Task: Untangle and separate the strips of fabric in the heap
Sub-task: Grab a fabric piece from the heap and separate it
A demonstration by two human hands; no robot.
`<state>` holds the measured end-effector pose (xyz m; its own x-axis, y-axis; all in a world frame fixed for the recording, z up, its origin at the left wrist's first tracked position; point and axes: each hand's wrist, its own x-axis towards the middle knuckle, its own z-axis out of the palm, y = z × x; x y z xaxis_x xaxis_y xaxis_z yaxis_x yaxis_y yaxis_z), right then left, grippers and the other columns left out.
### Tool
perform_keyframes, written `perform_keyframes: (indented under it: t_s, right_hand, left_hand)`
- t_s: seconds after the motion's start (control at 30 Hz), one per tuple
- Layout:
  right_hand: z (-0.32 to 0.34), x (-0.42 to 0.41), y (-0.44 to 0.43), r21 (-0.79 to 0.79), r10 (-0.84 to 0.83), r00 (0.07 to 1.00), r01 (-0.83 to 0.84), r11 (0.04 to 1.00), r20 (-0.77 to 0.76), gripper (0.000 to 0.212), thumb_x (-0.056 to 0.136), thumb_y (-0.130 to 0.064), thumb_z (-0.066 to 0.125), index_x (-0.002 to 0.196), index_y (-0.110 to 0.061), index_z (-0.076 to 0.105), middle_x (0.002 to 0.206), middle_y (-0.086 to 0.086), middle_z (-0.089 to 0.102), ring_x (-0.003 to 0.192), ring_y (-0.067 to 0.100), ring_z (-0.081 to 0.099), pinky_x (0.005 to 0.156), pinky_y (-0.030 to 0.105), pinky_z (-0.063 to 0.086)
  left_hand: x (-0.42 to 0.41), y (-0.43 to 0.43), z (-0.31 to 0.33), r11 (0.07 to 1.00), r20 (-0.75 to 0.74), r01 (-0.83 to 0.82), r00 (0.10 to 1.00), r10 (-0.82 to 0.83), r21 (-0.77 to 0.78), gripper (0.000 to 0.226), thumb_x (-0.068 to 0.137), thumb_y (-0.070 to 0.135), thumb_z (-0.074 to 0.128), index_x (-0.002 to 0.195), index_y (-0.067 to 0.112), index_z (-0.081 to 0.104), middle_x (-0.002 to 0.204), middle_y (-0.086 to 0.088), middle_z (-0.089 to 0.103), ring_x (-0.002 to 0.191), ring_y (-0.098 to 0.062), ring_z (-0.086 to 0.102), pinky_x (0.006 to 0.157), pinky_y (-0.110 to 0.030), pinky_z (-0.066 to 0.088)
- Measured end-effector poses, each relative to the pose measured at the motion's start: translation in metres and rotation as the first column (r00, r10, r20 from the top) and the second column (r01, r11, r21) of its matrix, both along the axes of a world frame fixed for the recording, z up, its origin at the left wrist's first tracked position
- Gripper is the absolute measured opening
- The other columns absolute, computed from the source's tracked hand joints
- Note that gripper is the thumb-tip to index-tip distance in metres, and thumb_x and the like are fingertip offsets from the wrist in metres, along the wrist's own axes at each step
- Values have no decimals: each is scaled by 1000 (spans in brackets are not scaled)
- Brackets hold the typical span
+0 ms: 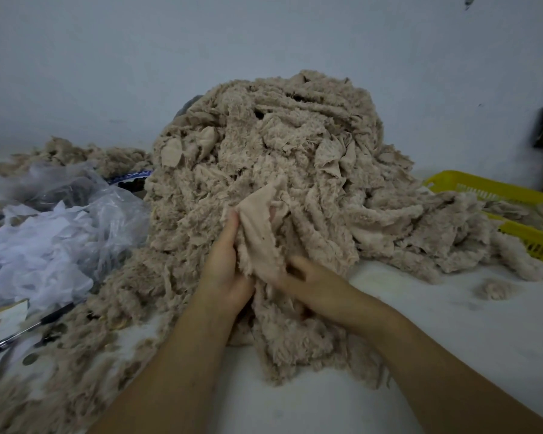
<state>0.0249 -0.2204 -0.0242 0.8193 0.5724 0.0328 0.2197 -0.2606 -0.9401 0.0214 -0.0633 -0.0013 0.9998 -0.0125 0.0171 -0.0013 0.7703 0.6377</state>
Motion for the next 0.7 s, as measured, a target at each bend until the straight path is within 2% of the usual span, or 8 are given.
perform_keyframes:
  t_s: [0.07,0.13,0.2,0.3,0.4,0.5,0.6,0.7]
  right_hand:
    - [-2,1,2,-147,13,990,8,989,143,26,90,-56,60,90,-30,66,78,-24,64,70,-7,58,68,16,45]
    - [3,3,-1,-57,-115,984,124,991,136,23,94,-43,61,84,-23,67,76,-15,67,72,-1,61,69,22,47]
    - [13,6,-8,250,-232,957,271,930,-175,21,91,-36,65,87,-18,73,95,6,75,87,18,71,79,35,55]
    - [23,11,-24,580,46,855,310,753,-517,18,78,-35,72,71,-20,80,69,6,72,57,15,69,48,25,54]
    - [22,10,-27,717,227,820,283,637,-525,34,65,-39,85,87,-14,78,61,-2,61,45,7,55,40,19,44]
    - [22,13,-22,763,179,844,341,549,-506,34,84,-28,68,111,-6,68,77,7,72,59,14,68,48,24,54]
    - [18,17,-16,704,-57,874,426,568,-483,16,99,-20,55,109,-12,66,99,13,75,87,23,74,65,31,59]
    - [15,17,-11,588,-296,875,478,652,-384,16,99,-24,57,91,-28,71,100,1,75,91,15,73,72,29,58]
  left_hand:
    - [2,4,2,993,-5,-31,1000,31,-118,54,102,41,40,92,7,81,102,-10,77,92,-16,75,68,-28,60]
    - [6,11,3,958,-44,-114,993,106,-263,48,104,35,41,103,3,77,102,-13,76,81,-17,75,62,-27,59]
    - [10,16,5,908,-78,-186,982,169,-375,38,105,29,43,121,1,64,113,-15,70,72,-16,72,56,-23,57]
    - [11,16,5,914,-82,-201,980,184,-352,30,105,24,42,114,3,61,115,-14,69,73,-13,67,56,-21,56]
    - [7,5,6,983,-26,-165,986,163,-76,33,106,24,40,121,3,61,105,-12,73,78,-14,70,63,-24,58]
    - [2,-9,-3,934,34,-135,991,131,329,38,103,32,50,129,7,61,113,-8,73,97,-18,70,83,-31,56]
    - [-7,-23,-14,577,159,-156,986,45,802,47,83,73,56,114,40,69,109,23,71,103,6,64,87,-19,50]
    - [-7,-34,-20,380,271,-237,962,-38,894,34,90,53,65,118,34,66,105,20,71,97,4,66,77,-11,51]
